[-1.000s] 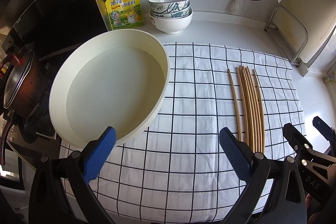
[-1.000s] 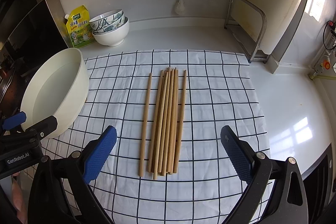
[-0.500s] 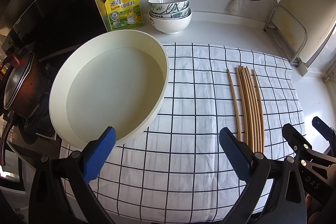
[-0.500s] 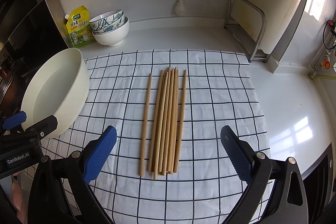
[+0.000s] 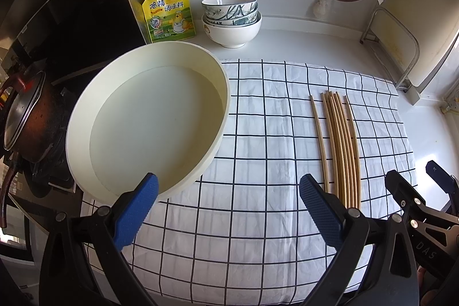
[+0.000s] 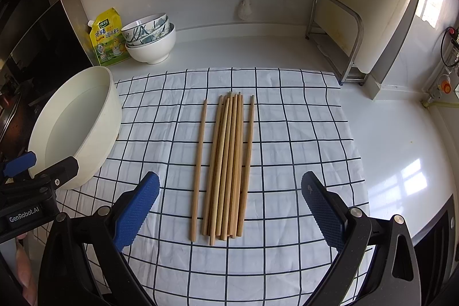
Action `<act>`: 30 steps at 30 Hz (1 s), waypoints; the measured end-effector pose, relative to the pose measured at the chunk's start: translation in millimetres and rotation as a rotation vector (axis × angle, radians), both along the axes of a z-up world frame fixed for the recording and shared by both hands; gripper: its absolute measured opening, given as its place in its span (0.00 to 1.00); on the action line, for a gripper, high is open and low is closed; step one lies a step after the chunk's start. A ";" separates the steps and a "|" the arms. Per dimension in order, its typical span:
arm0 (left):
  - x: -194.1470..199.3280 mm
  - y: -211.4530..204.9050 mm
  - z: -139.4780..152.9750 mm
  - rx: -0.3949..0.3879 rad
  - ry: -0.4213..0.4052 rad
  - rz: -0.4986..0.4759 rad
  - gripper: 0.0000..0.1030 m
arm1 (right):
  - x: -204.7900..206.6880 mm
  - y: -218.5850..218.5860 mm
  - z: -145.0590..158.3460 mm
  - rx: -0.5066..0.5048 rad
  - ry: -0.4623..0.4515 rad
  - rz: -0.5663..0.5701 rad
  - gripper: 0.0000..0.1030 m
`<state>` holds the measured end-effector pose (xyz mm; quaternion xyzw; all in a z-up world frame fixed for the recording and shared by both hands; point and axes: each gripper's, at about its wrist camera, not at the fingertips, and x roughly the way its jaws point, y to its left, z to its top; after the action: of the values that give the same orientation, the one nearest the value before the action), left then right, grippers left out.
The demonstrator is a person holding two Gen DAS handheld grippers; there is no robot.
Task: Organize utensils
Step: 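Move both tools down toward the row of wooden chopsticks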
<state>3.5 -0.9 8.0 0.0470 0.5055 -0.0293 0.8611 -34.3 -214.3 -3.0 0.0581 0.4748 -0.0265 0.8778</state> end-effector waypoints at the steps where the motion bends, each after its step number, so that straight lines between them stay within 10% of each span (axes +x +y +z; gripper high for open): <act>1: 0.7 -0.9 -0.5 -0.001 0.002 -0.002 0.94 | -0.3 -1.5 -0.5 -0.002 0.001 -0.002 0.92; 30: 47.8 -71.8 -96.8 -0.038 0.090 -0.082 0.94 | 60.1 -60.1 -112.2 -0.032 0.148 0.011 0.92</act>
<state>51.3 -72.7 -88.8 0.0500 0.5407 -0.0762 0.8363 25.9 -274.4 -115.1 0.0394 0.5381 -0.0335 0.8413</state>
